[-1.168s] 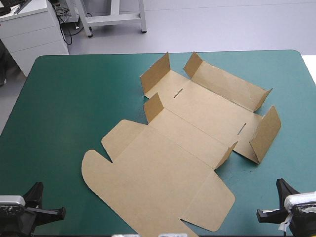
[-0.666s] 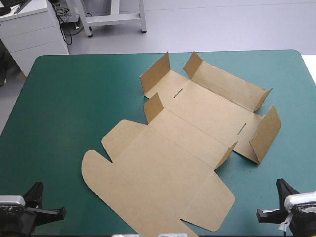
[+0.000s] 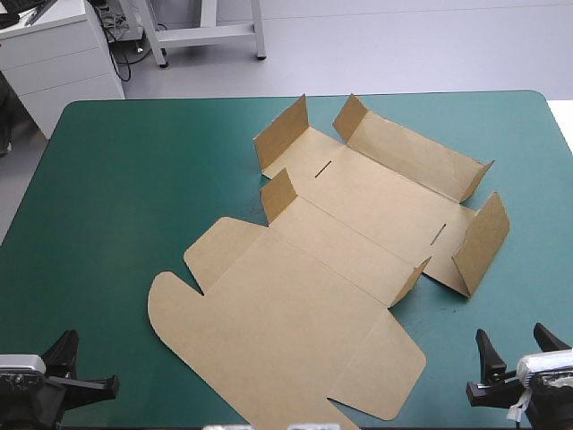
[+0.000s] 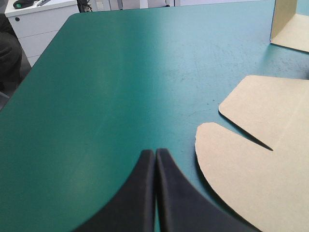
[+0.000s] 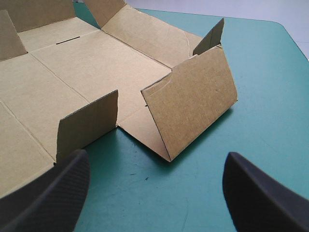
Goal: Fold the box
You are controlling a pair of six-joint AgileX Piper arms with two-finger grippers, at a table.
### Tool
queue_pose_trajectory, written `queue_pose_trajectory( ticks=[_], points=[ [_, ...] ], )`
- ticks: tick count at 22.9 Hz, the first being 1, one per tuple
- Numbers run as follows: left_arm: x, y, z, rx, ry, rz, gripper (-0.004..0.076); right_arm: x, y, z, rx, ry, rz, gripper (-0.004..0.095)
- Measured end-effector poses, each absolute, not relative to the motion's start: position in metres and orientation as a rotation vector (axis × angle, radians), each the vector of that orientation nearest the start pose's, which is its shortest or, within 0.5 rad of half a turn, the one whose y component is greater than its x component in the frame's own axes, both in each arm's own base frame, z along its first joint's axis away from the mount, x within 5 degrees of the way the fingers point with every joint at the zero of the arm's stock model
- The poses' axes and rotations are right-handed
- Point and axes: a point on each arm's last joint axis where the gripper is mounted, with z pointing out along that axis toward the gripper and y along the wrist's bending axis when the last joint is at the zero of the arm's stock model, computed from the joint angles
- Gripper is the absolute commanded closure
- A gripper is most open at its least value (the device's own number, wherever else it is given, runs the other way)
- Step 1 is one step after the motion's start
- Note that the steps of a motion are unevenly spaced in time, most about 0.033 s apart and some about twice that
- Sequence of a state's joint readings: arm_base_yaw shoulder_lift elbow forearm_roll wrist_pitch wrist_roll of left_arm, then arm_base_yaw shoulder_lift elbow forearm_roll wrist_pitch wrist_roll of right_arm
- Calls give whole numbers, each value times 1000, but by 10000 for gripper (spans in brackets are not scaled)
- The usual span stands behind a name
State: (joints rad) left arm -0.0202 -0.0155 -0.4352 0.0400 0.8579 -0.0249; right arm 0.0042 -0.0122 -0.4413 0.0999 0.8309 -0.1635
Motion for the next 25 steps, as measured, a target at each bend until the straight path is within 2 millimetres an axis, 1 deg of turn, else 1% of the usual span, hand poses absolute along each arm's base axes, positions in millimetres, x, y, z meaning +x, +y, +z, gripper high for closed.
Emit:
queue_pose_trajectory(
  ticks=[4, 5, 9, 10, 13, 14, 15, 16, 17, 18, 19, 20, 21, 22, 25],
  points=[
    [7, 3, 276, 0, 1890, 16, 756, 9, 7, 298, -108, 1919, 42, 191],
    [7, 3, 276, 0, 1890, 16, 756, 11, 7, 311, -80, 1942, 66, 191],
    [7, 3, 276, 0, 1890, 16, 756, 24, 11, 341, -4, 1992, 168, 192],
    [7, 3, 276, 0, 1890, 16, 756, 35, 13, 356, 47, 2018, 242, 192],
    [7, 3, 276, 0, 1890, 16, 756, 53, 17, 371, 102, 2068, 331, 197],
    [7, 3, 276, 0, 1890, 16, 756, 69, 20, 376, 135, 2126, 378, 197],
    [7, 3, 276, 0, 1890, 16, 756, 79, 21, 378, 154, 2162, 401, 197],
    [7, 3, 276, 0, 1890, 16, 756, 101, 23, 378, 192, 2239, 441, 197],
    [7, 3, 276, 0, 1890, 16, 756, 112, 24, 376, 207, 2278, 453, 197],
    [7, 3, 276, 0, 1890, 16, 756, 135, 26, 371, 240, 2351, 490, 197],
    [7, 3, 276, 0, 1890, 16, 756, 144, 27, 369, 254, 2377, 511, 197],
    [7, 3, 276, 0, 1890, 16, 756, 164, 29, 361, 283, 2441, 546, 197],
    [7, 3, 276, 0, 1890, 16, 756, 177, 31, 355, 305, 2481, 571, 197],
    [7, 3, 276, 0, 1890, 16, 756, 196, 33, 343, 341, 2543, 604, 197],
    [7, 3, 276, 0, 1890, 16, 756, 220, 35, 323, 414, 2627, 651, 197]
  ],
)
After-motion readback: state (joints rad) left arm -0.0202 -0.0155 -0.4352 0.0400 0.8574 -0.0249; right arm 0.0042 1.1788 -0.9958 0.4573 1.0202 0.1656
